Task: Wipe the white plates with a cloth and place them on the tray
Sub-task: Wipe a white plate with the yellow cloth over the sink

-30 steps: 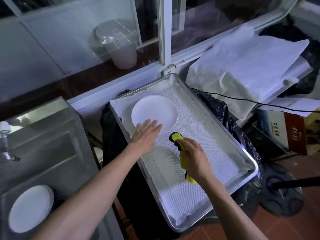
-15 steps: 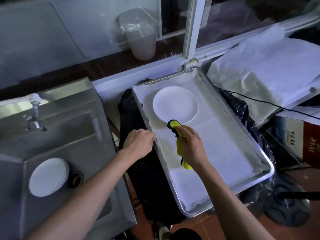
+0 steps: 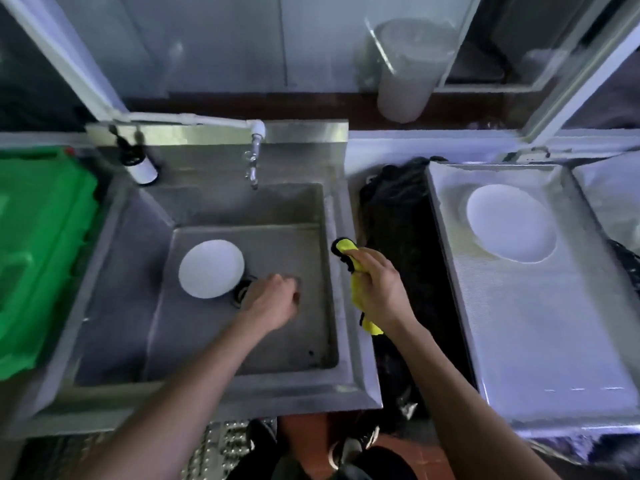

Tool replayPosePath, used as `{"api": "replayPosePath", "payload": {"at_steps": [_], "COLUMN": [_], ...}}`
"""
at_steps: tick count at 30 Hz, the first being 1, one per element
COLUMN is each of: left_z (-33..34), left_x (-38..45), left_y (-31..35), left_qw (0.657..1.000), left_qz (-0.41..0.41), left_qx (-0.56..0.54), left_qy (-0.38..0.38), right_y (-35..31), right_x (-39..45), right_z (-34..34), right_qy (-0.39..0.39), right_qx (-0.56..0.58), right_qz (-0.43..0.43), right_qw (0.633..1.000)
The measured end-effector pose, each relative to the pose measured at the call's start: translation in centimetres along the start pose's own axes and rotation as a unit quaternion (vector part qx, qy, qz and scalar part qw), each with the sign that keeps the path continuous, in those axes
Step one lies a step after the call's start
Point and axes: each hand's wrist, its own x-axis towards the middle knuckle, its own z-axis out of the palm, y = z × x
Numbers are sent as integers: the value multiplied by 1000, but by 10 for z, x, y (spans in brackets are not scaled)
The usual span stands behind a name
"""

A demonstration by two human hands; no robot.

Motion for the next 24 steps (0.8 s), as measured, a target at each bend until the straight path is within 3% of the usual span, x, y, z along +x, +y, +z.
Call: {"api": "replayPosePath", "payload": {"at_steps": [4,11,24], "left_z": [16,42,85], "left_x": [-37,-83,-55], "left_y": [-82,-180,-246], "left_qw": [998,993,939], "left_qz": [-30,-103,-261], "left_qx": [-50,-53,-222], "left_qy": [31,16,-24], "right_y": [-53,-107,-79], "right_x": [7,19,82], "right_z": [72,160,226], "right_qy": [-55,-137,-222], "right_qx": [-21,-41,-17], "right_qz": [-21,-63,-5], "right_qw": [998,988,975]}}
